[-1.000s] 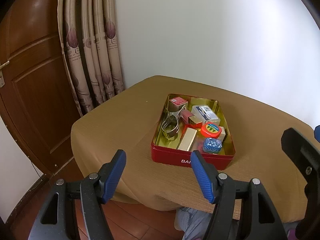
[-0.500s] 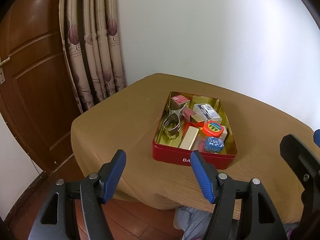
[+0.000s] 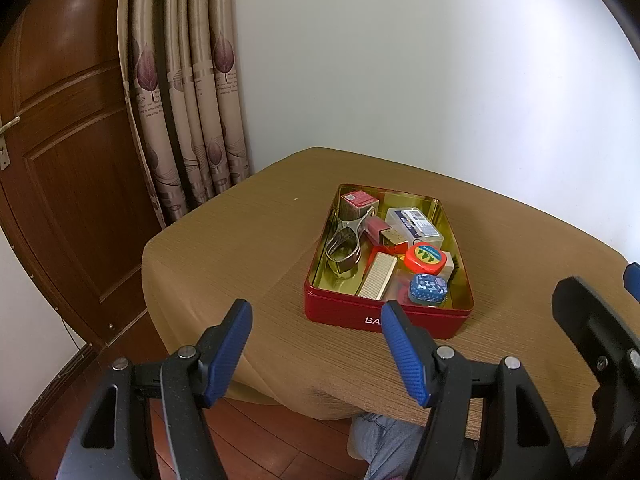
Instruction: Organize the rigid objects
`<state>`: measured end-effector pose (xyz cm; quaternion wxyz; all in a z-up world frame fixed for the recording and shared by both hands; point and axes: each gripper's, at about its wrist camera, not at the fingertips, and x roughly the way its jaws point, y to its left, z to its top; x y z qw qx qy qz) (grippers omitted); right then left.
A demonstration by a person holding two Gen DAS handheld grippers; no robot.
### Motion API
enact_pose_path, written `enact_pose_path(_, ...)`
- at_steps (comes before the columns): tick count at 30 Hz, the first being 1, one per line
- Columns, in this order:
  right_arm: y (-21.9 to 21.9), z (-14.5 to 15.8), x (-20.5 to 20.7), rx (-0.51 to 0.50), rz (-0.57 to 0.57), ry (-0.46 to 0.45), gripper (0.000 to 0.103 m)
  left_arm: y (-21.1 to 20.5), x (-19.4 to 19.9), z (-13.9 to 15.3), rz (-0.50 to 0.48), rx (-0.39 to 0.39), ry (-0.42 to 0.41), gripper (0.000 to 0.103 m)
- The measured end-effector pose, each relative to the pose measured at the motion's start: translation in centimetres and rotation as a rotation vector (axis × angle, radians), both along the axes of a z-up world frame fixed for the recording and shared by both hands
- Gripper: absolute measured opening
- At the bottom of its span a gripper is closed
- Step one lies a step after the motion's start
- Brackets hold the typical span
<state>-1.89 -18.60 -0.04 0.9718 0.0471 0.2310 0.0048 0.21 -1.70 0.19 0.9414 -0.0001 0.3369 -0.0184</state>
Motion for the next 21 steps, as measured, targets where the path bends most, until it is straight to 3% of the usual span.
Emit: enact_pose_path(21,0.28,-0.19,-0.24,-0.001,0.002,0.0,0.102,0.23,0.05,0.1,0.005,-0.005,0.003,0.069)
